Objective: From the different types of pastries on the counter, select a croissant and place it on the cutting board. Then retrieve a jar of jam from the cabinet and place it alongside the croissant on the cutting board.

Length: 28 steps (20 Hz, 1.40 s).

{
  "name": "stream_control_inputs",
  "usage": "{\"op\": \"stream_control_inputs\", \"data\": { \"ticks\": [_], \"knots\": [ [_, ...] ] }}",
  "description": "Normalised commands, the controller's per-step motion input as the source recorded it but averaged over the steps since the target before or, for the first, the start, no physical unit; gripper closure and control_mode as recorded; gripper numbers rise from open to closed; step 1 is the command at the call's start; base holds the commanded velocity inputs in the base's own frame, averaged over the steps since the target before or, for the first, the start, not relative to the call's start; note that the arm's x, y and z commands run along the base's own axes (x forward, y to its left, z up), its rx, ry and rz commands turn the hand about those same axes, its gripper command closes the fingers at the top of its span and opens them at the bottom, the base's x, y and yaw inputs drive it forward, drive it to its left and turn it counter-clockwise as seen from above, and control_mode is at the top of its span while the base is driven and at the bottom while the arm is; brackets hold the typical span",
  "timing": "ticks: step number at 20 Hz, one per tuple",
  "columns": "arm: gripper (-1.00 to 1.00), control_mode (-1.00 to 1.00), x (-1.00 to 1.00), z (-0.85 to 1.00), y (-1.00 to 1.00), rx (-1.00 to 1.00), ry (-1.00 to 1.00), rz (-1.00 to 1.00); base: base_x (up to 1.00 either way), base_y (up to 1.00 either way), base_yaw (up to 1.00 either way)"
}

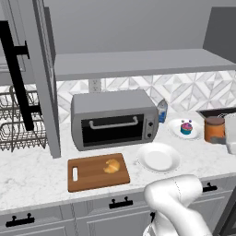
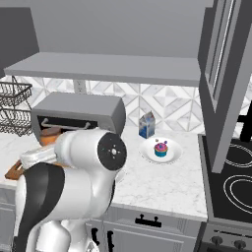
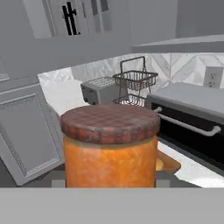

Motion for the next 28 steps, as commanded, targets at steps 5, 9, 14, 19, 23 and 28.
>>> {"op": "stream_control_inputs", "data": {
  "ticks": [5,9,14,19,23,28],
  "knots": [
    [1.00,-1.00,-0.80,-0.98,0.71,0.26,-0.39,0.09,0.00,0.00,0.00],
    [1.00,-1.00,-0.61,-0.91,0.84,0.47,-0.40,-0.32,0.00,0.00,0.00],
    [1.00,-1.00,-0.11,-0.82,0.92,0.32,-0.25,-0.26,0.00,0.00,0.00],
    [1.00,-1.00,0.83,-1.00,0.42,0.15,0.00,0.00,0.00,0.00,0.00],
    [1.00,-1.00,0.72,-1.00,0.72,0.09,-0.03,0.20,0.00,0.00,0.00],
    [1.00,-1.00,0.02,-1.00,0.97,0.14,-0.28,0.17,0.00,0.00,0.00]
  ]
}}
